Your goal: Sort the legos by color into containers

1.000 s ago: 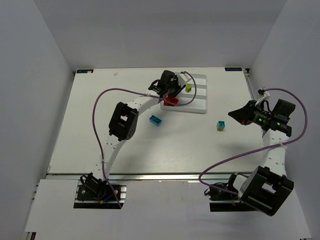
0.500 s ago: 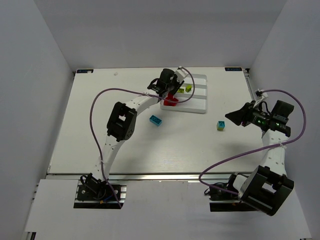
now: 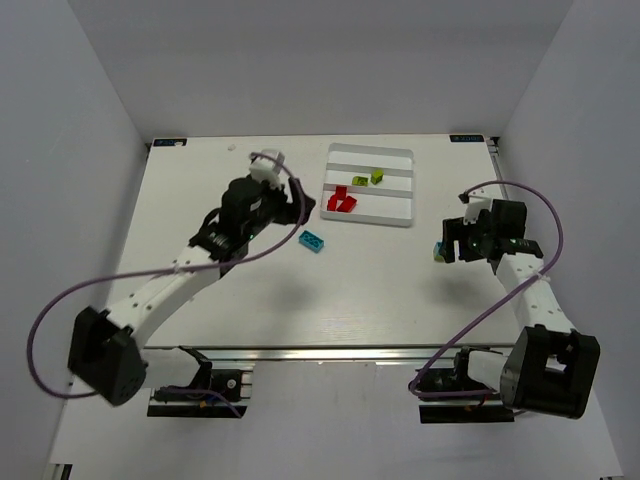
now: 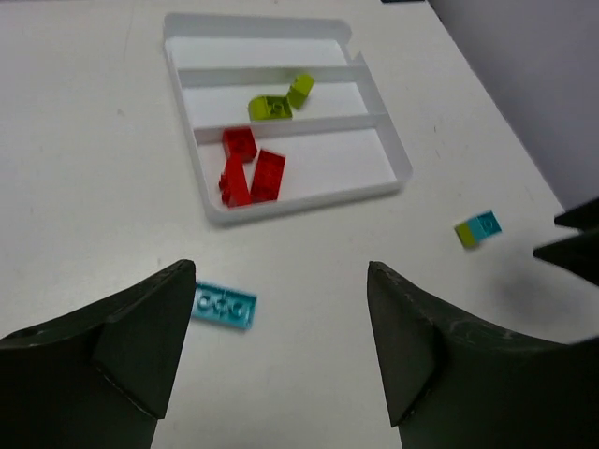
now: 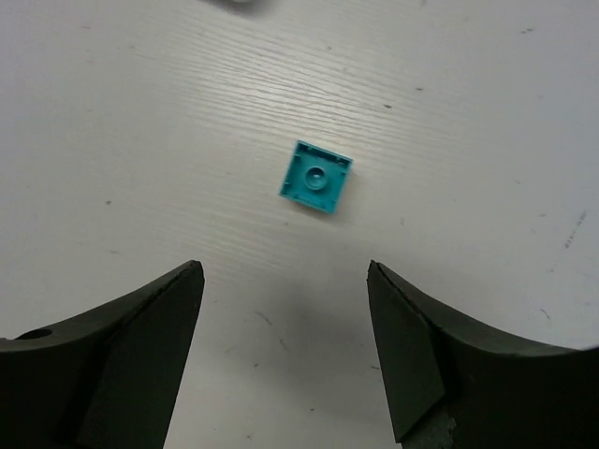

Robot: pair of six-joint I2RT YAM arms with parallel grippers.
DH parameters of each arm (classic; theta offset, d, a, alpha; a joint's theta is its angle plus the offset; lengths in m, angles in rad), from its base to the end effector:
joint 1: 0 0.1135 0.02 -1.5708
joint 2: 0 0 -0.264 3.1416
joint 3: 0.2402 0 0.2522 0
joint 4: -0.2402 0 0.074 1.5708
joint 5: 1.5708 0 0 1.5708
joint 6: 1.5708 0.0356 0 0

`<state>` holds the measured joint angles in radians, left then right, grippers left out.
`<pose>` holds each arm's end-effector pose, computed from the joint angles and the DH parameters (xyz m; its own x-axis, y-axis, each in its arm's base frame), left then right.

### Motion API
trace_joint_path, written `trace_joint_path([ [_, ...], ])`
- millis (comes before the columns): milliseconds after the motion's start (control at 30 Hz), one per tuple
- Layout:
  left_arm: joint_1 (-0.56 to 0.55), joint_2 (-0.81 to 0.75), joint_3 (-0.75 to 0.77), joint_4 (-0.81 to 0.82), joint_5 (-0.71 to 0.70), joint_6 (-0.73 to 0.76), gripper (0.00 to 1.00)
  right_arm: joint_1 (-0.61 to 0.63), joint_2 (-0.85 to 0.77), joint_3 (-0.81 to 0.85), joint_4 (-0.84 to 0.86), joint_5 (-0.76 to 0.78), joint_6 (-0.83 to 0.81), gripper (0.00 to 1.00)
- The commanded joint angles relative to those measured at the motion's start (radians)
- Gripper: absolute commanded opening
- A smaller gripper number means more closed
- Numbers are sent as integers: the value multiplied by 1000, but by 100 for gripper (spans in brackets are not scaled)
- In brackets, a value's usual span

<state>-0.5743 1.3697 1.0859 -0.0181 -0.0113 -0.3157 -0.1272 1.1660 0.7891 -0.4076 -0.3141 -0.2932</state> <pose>0.2721 -0.1756 0.3286 -0.4031 -0.1089 -0.9086 0.4303 0.8537 -0.2932 0.2416 -0.0198 0.2456 -0.6430 -0.1949 -0.7406 -0.2947 0.9556 0.0044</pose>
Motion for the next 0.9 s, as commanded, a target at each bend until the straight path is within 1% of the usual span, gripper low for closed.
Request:
trace_joint_path([
  [0,1,-186,-246,-80,-8,-42,84,35,39,15,88,236,98,78],
  [33,1,-230,-274,-80,-25,-28,84,41,55,24,96,253,120,78],
  [67,1,-271,-300,-121,-47,-11,84,47,73,33,98,254,137,78],
  [100,1,-344,-322,-140,-67,12,84,46,89,41,99,236,169,78],
  [133,1,-377,-343,-152,-85,26,84,49,124,50,99,195,184,78],
  [167,1,-409,-387,-175,-119,38,85,52,147,71,93,179,196,77],
  [200,1,-456,-408,-178,-134,49,86,55,161,81,95,169,218,77],
  [267,-13,-494,-432,-193,-174,52,86,66,208,110,98,155,236,75],
  [367,-13,-524,-422,-192,-171,67,87,75,260,150,99,182,261,73],
  [400,2,-528,-422,-194,-168,66,87,78,268,156,99,190,264,73],
  [500,2,-528,-408,-210,-174,72,86,89,296,173,98,202,264,71],
  [600,-7,-529,-409,-220,-162,75,86,101,330,173,93,234,256,70],
  [867,-7,-532,-411,-223,-162,76,86,124,356,162,90,273,246,67],
])
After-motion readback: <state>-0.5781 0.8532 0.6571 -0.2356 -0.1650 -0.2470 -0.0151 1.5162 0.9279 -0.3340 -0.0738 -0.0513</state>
